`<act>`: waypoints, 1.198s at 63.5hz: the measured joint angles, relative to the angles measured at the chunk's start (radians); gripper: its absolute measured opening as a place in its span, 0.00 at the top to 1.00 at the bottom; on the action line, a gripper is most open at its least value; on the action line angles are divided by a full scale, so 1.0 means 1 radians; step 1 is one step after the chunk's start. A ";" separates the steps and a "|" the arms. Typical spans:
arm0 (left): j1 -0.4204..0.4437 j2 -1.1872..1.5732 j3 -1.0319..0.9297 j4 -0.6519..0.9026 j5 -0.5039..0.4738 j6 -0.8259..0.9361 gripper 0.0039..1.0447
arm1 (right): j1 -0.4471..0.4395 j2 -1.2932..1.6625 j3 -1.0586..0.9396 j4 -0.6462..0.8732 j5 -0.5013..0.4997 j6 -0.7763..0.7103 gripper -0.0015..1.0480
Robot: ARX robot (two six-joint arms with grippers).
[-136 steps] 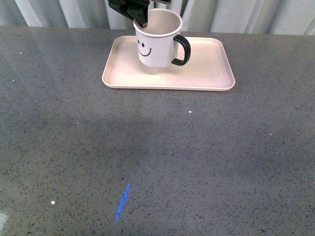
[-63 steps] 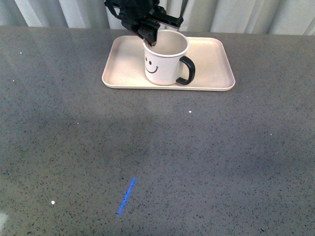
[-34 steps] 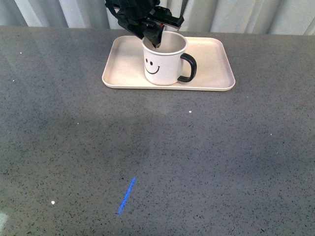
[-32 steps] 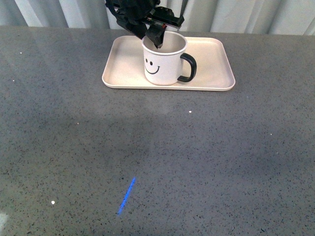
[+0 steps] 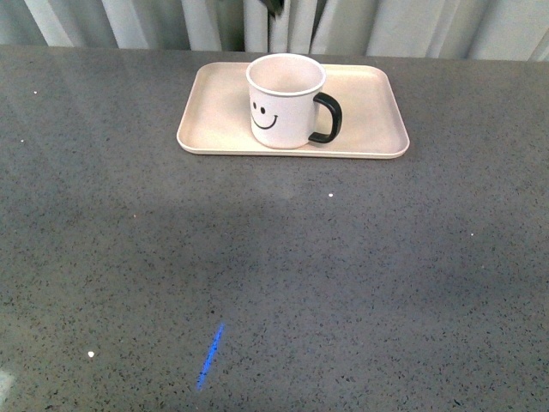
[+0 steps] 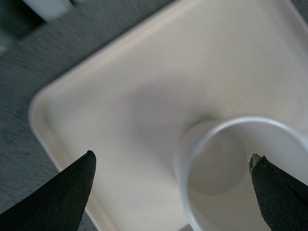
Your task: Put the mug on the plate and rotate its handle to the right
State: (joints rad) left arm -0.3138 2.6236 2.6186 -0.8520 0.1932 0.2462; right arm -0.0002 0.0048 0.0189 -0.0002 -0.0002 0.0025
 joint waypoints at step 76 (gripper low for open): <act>0.258 -1.384 -2.352 1.820 -0.242 -0.244 0.99 | 0.000 0.000 0.000 0.000 0.000 0.000 0.09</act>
State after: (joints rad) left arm -0.0555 1.2396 0.2668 0.9676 -0.0490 0.0021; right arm -0.0002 0.0048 0.0189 -0.0002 -0.0002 0.0025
